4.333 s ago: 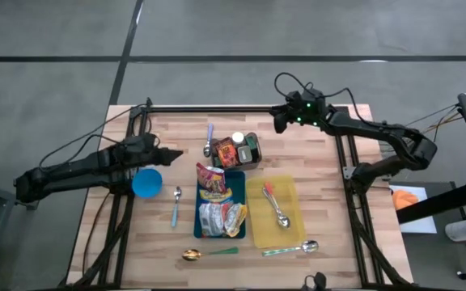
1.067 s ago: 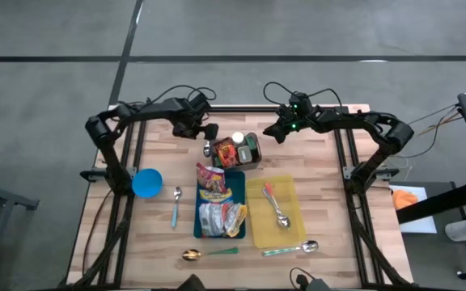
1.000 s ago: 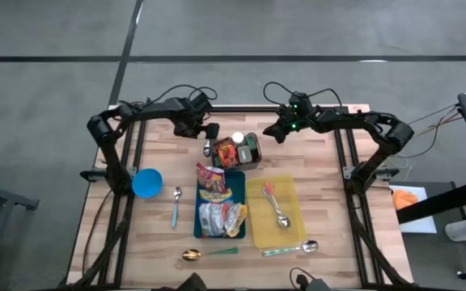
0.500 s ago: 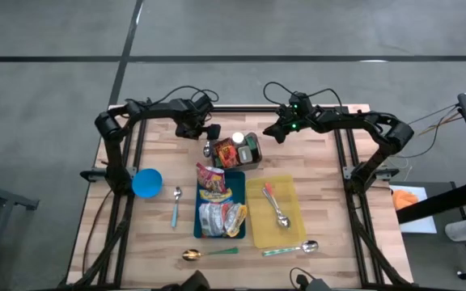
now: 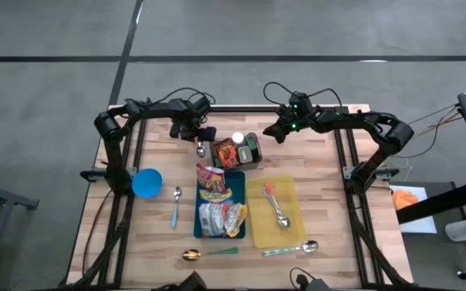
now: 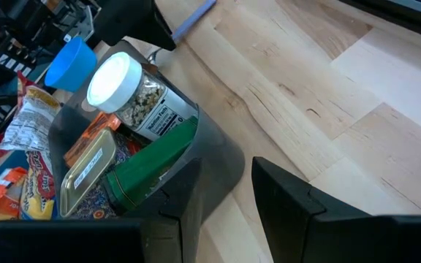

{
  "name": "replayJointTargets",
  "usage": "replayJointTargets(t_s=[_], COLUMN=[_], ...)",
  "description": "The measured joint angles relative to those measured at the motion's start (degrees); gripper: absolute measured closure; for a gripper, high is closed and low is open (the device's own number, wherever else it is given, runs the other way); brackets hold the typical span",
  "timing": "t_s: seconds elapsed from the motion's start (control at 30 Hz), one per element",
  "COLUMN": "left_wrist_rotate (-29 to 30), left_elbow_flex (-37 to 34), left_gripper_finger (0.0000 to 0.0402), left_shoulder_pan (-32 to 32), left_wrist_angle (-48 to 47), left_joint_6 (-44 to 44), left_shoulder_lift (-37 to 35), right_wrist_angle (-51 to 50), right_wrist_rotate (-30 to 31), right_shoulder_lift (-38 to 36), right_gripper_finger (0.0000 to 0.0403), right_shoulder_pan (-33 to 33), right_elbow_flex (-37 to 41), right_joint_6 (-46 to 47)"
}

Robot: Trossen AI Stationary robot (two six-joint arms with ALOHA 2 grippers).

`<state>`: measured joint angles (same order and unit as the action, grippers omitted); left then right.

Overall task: Pick & Place Food Item
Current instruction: Put the light purple spoon into the yellow bin

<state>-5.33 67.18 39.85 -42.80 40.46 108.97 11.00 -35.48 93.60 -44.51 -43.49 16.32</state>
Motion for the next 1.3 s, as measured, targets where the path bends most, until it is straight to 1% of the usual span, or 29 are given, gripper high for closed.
replayJointTargets(t_s=[0.1,0.27,0.4,0.57,0.8,0.93,1.13,1.3], left_wrist_rotate=[0.04,-0.64,-0.87,-0.85,-1.74,-1.96,-1.07,1.2], left_elbow_flex=[-0.02,-0.07,-0.07,-0.07,-0.04,-0.02,-0.02,-0.02], left_gripper_finger=[0.0287,0.035,0.0384,0.0384,0.0375,0.0374,0.0373,0.0372], left_shoulder_pan=[0.0,-0.02,-0.04,-0.04,0.0,-0.02,0.0,0.0], left_wrist_angle=[-0.45,-0.18,-0.12,-0.08,0.08,0.03,-1.38,-1.98], left_joint_6=[0.02,0.03,0.03,0.03,0.04,0.05,0.09,0.08], left_shoulder_lift=[0.02,0.02,-0.02,-0.04,-0.12,-1.45,-7.12,-15.69], right_wrist_angle=[0.0,0.0,0.0,0.0,0.0,0.0,0.0,0.02], right_wrist_rotate=[0.0,0.0,0.0,0.01,0.0,0.0,0.0,0.0], right_shoulder_lift=[0.0,0.0,0.0,0.0,0.0,0.0,0.0,0.0], right_gripper_finger=[0.0287,0.0287,0.0287,0.0287,0.0287,0.0287,0.0287,0.0287], right_shoulder_pan=[0.0,0.0,0.0,0.0,0.0,0.0,0.0,0.0], right_elbow_flex=[-0.02,-0.02,-0.02,-0.01,0.0,0.0,0.0,-0.02], right_joint_6=[0.02,0.02,0.02,0.02,0.02,0.02,0.02,0.02])
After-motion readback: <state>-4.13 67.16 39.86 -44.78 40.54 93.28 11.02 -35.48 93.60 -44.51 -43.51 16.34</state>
